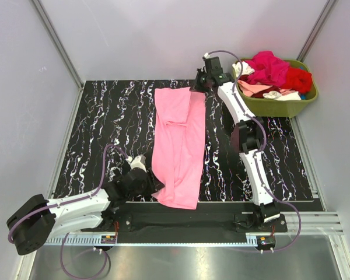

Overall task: Fold and stack the t-shirts
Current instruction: Fold the tshirt

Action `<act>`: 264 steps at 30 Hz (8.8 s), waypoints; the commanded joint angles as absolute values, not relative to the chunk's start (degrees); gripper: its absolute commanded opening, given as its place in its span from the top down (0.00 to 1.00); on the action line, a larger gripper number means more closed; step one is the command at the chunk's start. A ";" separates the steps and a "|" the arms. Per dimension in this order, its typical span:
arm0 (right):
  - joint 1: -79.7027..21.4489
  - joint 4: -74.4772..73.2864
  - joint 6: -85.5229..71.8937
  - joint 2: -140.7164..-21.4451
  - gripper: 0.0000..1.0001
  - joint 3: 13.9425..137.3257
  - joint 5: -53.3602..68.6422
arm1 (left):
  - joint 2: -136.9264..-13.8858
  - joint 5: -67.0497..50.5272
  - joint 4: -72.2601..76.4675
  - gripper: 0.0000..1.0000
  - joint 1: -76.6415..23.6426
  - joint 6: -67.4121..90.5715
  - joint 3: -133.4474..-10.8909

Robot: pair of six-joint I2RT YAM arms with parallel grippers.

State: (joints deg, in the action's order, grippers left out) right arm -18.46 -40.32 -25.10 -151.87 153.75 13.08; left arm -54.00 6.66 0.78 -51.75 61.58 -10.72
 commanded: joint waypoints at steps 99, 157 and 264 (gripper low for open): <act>-60.38 -41.13 -61.26 -71.02 1.00 37.89 5.71 | -33.30 8.44 -30.50 1.00 -59.05 77.24 -13.45; -32.08 -52.38 -33.67 -87.35 1.00 77.86 -4.31 | -67.91 4.76 -33.40 0.99 -41.67 52.12 -58.17; -11.51 -24.62 -25.13 -93.76 0.32 49.49 31.02 | -71.81 -12.31 -19.25 0.51 -23.38 43.15 -41.14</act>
State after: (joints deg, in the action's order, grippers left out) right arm -11.14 -32.38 -24.51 -92.73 49.54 28.40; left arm -74.67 -13.10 -25.58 -22.81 41.21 -42.04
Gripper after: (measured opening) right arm 0.674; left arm 0.498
